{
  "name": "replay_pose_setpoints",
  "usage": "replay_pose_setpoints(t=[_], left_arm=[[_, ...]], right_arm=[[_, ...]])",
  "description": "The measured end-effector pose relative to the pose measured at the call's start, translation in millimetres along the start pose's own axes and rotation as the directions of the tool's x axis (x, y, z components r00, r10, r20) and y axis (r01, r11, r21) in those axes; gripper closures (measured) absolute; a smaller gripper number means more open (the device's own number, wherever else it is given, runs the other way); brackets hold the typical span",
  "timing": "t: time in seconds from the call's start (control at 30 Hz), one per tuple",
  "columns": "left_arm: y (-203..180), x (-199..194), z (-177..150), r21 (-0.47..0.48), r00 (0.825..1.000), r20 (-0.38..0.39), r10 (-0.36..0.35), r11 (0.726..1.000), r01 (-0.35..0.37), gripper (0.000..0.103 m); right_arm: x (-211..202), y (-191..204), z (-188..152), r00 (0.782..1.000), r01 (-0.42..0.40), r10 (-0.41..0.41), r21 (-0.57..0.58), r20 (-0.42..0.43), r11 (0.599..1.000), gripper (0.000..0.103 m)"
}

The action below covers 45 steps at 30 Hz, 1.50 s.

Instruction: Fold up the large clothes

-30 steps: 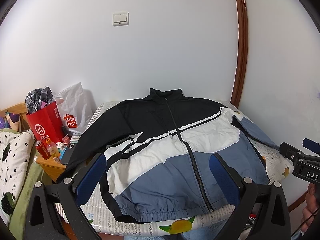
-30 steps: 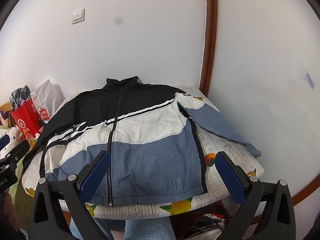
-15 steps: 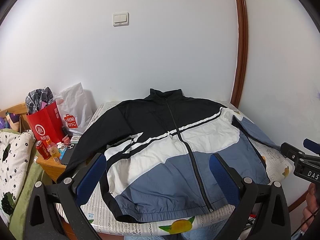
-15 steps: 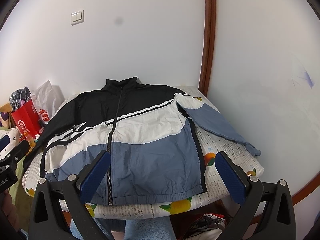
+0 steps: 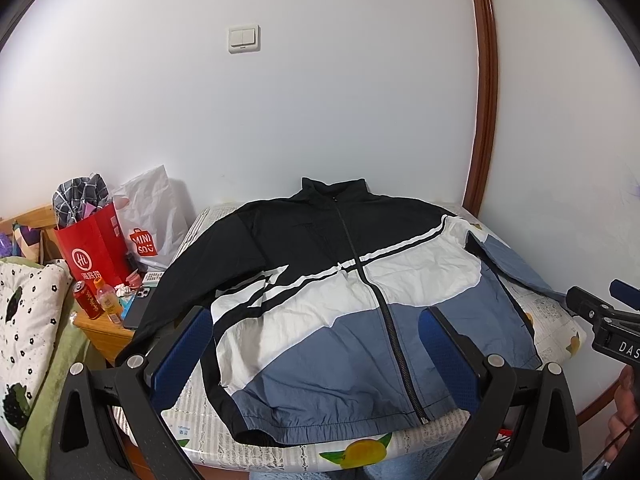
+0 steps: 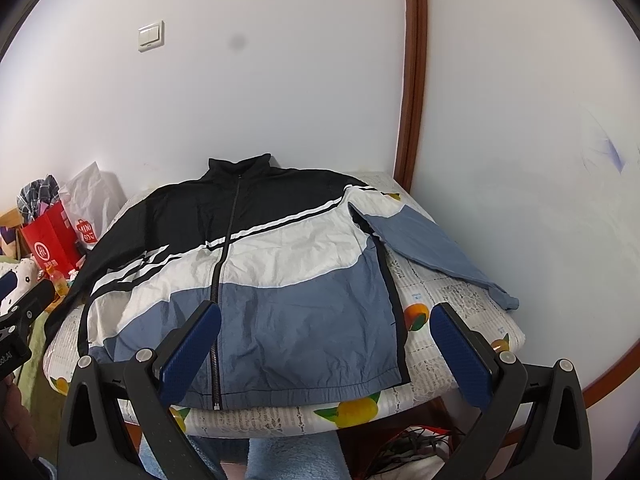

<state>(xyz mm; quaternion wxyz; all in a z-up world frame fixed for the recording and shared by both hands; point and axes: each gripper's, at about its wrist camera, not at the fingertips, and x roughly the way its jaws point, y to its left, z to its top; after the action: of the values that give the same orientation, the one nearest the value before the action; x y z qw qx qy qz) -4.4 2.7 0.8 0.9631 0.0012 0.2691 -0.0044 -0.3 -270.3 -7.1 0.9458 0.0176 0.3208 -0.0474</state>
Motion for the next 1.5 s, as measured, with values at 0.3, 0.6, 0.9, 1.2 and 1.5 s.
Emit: replay_pose_setpoints(t=[0.3,0.6,0.9,1.2,1.5], left_arm=[[2,-3,4,0.003,1.0,0.013,0.007,1.0,-0.007,0.0],[3,-4,4,0.007,1.0,0.024,0.018,1.0,-0.018,0.0],[3,-3,3,0.008,0.999,0.029,0.027,1.0,-0.027,0.0],[19,24,11,-0.037,1.0,-0.018,0.001,0.999,-0.002,0.0],[55,70,13,-0.067,0.993,-0.103,0.056,0.996,-0.063,0.0]], right_arm=[[1,0,-2,1.0,0.0,0.0,0.001,-0.001,1.0,0.0],[1,0,-2,1.0,0.0,0.0,0.0,0.0,1.0,0.0],[5,-3,-3,1.0,0.006,-0.006,0.006,0.001,1.0,0.0],[27,-10,5,0.999,-0.029,0.03,0.037,-0.027,0.999,0.001],[72,-12,15,0.995,0.0,0.001,0.002,-0.098,1.0,0.002]])
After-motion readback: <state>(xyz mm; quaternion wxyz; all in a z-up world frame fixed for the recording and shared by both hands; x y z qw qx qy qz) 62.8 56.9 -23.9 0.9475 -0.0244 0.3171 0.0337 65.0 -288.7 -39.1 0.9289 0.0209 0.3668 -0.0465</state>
